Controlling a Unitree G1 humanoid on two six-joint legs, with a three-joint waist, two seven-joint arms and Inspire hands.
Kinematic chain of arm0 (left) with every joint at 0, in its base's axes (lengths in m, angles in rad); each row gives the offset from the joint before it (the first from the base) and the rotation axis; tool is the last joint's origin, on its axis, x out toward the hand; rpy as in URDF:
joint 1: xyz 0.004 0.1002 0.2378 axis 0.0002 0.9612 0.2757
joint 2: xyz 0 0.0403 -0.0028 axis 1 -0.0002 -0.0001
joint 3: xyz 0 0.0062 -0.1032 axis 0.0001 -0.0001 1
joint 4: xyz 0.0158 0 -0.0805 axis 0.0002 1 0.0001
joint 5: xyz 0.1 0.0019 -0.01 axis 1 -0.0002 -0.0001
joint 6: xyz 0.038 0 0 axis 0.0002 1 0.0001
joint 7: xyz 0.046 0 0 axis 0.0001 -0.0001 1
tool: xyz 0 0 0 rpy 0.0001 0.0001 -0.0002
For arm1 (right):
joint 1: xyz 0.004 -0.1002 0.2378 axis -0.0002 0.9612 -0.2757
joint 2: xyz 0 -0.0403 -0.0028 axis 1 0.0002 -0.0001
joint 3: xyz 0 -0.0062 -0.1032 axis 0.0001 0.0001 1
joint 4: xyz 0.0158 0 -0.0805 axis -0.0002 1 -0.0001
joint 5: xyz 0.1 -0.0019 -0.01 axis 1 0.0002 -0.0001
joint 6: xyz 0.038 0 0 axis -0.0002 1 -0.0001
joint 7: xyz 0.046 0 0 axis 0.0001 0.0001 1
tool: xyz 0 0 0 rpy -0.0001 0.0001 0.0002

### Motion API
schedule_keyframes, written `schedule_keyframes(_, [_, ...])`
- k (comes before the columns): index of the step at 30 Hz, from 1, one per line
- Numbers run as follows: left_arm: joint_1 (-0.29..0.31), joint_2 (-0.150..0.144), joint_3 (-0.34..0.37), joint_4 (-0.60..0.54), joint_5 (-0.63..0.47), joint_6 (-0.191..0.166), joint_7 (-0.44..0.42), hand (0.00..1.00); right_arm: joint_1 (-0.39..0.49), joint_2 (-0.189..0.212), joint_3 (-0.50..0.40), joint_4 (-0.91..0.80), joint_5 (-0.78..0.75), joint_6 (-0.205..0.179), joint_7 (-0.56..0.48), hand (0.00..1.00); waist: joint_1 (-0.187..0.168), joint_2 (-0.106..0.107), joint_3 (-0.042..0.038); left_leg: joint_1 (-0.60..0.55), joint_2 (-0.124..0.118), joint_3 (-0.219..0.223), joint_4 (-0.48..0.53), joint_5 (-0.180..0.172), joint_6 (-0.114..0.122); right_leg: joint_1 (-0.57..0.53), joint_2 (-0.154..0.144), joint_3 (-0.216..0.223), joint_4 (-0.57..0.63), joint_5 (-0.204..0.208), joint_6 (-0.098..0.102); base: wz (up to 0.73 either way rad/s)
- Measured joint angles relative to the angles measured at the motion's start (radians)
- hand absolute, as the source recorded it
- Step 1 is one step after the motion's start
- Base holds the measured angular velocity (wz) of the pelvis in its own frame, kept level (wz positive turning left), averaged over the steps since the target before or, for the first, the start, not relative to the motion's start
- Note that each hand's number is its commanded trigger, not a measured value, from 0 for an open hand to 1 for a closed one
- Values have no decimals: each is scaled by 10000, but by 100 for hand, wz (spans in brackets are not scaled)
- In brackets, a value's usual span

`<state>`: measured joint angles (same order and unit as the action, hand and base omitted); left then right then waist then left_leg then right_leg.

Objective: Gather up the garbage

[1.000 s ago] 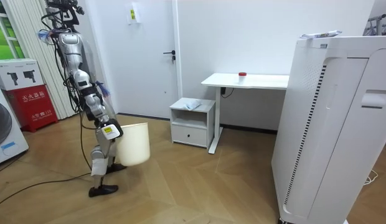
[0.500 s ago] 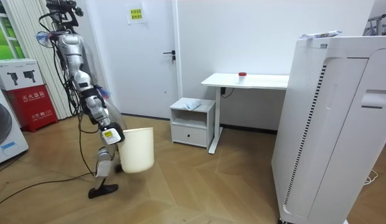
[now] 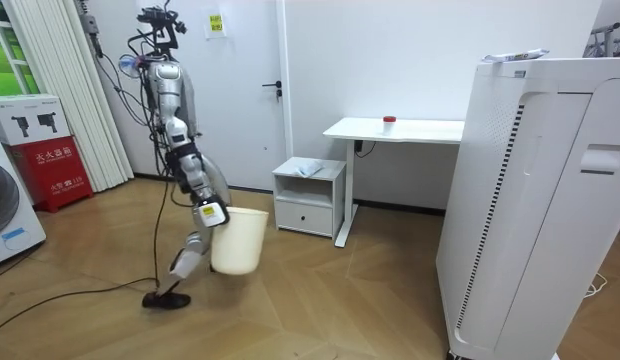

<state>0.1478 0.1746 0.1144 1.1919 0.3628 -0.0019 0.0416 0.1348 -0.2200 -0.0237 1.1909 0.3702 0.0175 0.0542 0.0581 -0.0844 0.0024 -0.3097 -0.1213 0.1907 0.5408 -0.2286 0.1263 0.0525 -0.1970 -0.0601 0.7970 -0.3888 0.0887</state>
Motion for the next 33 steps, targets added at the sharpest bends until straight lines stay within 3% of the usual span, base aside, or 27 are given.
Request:
schedule_keyframes(1, [-24,-3,-9,8,1,3,55,0,-1,-4,-2,-30,-5,-59,-8,100,14,14,1,161,-17,9,-1,-97,20,-172,-84,5,492,379,-56,-6])
schedule_keyframes(3, [-261,3,-39,-114,12,5,304,0,-14,16,18,-15,23,-257,32,100,15,105,-19,770,34,-123,-218,-374,69,-709,-198,-337,1827,2213,-187,-8])
schedule_keyframes(4, [-307,7,-85,-225,11,-5,406,0,-14,19,46,-52,78,-298,42,100,24,219,-20,921,63,-172,-346,-425,78,-878,-239,-401,2085,2445,-231,-10])
schedule_keyframes(5, [-321,17,-189,-370,15,-59,654,0,-36,28,77,-267,189,-351,55,100,51,301,-52,1187,135,-297,-641,-459,45,-1398,-303,-552,2527,2094,-320,-5])
schedule_keyframes(6, [-339,14,-228,-533,8,-82,818,0,-35,49,120,-462,235,-427,54,100,7,385,-13,1344,345,-328,-789,-462,17,-2029,-217,-817,2578,1520,-439,-4])
schedule_keyframes(7, [-360,12,-226,-601,9,-128,885,0,-48,65,117,-573,254,-466,43,100,4,468,-12,1411,463,-368,-840,-486,-20,-2347,-92,-857,2406,1265,-453,5])
schedule_keyframes(8, [-424,17,-286,-666,-77,-216,1064,0,-96,72,215,-653,334,-510,43,100,-27,579,-11,1497,694,-475,-972,-514,-90,-2846,192,-969,1520,901,-483,15])
schedule_keyframes(9, [-459,33,-435,-839,-265,-254,1170,0,-140,83,334,-652,421,-566,92,100,-102,629,20,1634,863,-629,-1187,-482,-180,-2992,435,-1082,-98,828,-484,21])
schedule_keyframes(10, [-453,12,-436,-928,-313,-272,1218,0,-166,92,397,-644,432,-615,136,100,-143,621,25,1729,900,-675,-1330,-459,-220,-2992,520,-1100,-1054,866,-497,35])
schedule_keyframes(11, [-460,-14,-488,-1018,-419,-341,1320,0,-192,127,463,-622,466,-665,140,100,-274,580,19,1916,902,-855,-1549,-444,-307,-2806,650,-1174,-2945,1148,-480,45])
schedule_keyframes(12, [-452,-32,-621,-1101,-553,-374,1446,0,-197,159,594,-459,576,-781,145,100,-388,555,13,2118,940,-970,-1656,-499,-423,-2599,785,-1167,-3865,2174,-490,50])
schedule_keyframes(14, [-329,-83,-638,-1398,-586,-520,1603,0,-255,269,626,-198,571,-936,131,100,-474,615,-66,2416,1098,-1104,-1944,-509,-631,-2237,1089,-1344,-4456,2282,-622,21])
schedule_keyframes(18, [-331,-96,-608,-1810,-537,-1066,2129,0,-599,282,711,213,507,-1295,269,100,-552,681,18,2514,1348,-1117,-2240,-382,-848,-2053,1326,-1355,-4737,2349,-733,-5])
schedule_keyframes(22, [-623,-89,-607,-2588,-269,-1283,2408,0,-716,249,796,318,419,-1407,453,100,-577,650,53,2501,1456,-1146,-2352,-369,-870,-2118,1390,-1374,-4710,2330,-759,3])
schedule_keyframes(25, [-1515,-38,-614,-2826,-77,-1464,2703,0,-1226,142,808,561,71,-1388,572,100,-575,651,99,2277,1423,-1179,-2366,-369,-870,-2349,1393,-1358,-4693,2322,-769,-1])
schedule_keyframes(27, [-2329,121,-974,-2915,-93,-1626,3090,0,-1543,80,1025,629,-187,-1397,585,100,-721,686,145,1932,1364,-1176,-2331,-369,-870,-2666,1334,-1366,-4692,2322,-770,8])
schedule_keyframes(33, [-3676,282,-1310,-2895,-98,-2119,3930,0,-2180,81,1591,1014,-142,-1696,548,100,-1048,749,265,866,1229,-1104,-2046,-369,-867,-3831,1198,-1304,-4379,2325,-773,-8])
